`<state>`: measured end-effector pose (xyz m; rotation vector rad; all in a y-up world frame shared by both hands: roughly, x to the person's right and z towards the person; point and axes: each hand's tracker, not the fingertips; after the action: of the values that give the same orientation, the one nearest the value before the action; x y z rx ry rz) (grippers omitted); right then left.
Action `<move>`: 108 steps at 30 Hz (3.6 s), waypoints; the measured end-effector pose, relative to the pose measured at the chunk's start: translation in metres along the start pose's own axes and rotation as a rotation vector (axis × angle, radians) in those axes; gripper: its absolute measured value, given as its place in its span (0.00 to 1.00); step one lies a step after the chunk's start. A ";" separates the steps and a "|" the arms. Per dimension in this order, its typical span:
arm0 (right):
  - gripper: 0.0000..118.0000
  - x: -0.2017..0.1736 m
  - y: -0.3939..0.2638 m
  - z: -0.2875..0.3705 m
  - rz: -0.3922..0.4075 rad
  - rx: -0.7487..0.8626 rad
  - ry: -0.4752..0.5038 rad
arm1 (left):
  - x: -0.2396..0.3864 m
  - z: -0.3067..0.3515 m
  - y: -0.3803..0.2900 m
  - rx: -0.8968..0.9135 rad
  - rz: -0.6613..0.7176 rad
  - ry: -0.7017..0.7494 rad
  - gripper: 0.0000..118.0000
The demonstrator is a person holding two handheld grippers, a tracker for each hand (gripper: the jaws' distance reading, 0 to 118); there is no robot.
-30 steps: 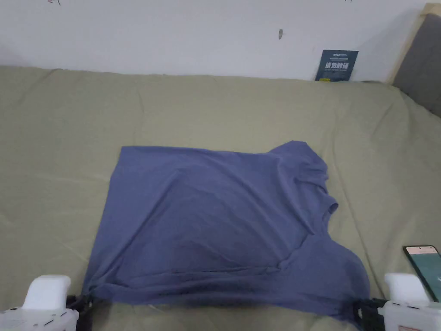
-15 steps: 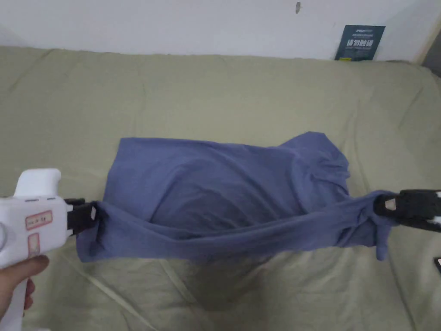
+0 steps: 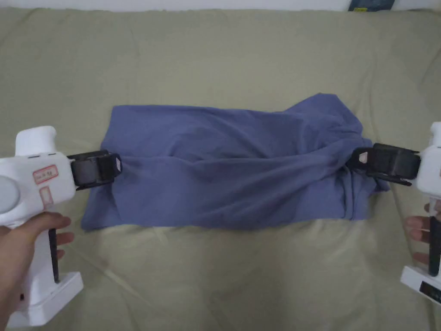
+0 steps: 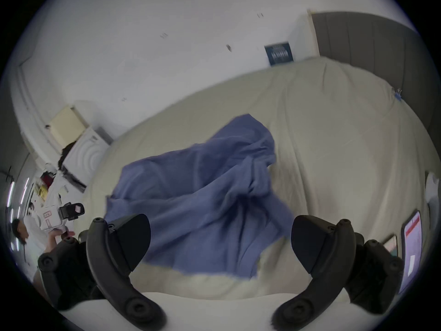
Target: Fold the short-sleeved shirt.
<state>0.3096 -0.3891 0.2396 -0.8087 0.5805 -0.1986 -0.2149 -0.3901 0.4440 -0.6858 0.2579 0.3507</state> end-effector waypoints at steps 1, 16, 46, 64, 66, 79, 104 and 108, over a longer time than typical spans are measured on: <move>0.99 -0.008 -0.020 0.020 0.022 0.022 0.025 | 0.002 0.021 -0.019 0.033 -0.002 -0.008 1.00; 0.01 -0.089 -0.191 0.150 0.177 0.277 -0.169 | 0.041 0.107 -0.164 0.055 -0.223 0.143 0.01; 0.99 -0.019 -0.085 -0.019 0.188 -0.049 -0.258 | 0.063 -0.039 -0.043 -0.181 -0.231 0.122 0.10; 0.14 -0.033 -0.038 0.007 0.096 -0.043 -0.131 | 0.015 -0.022 -0.039 -0.149 -0.151 0.077 0.09; 0.14 -0.040 -0.028 0.029 0.094 -0.095 -0.078 | 0.018 -0.002 -0.030 -0.160 -0.181 0.081 0.09; 0.14 -0.043 -0.102 0.118 0.214 -0.220 -0.151 | 0.023 0.135 -0.075 -0.141 -0.158 0.023 0.09; 0.00 -0.099 -0.185 0.175 0.240 0.152 -0.174 | 0.027 0.135 -0.112 0.047 -0.239 0.051 0.02; 0.00 -0.088 -0.180 0.160 0.222 0.119 -0.183 | 0.010 0.040 -0.049 -0.124 -0.317 0.085 0.68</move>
<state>0.3349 -0.3789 0.4946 -0.6343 0.4761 0.0440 -0.1815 -0.3968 0.4980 -0.8511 0.2045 0.0343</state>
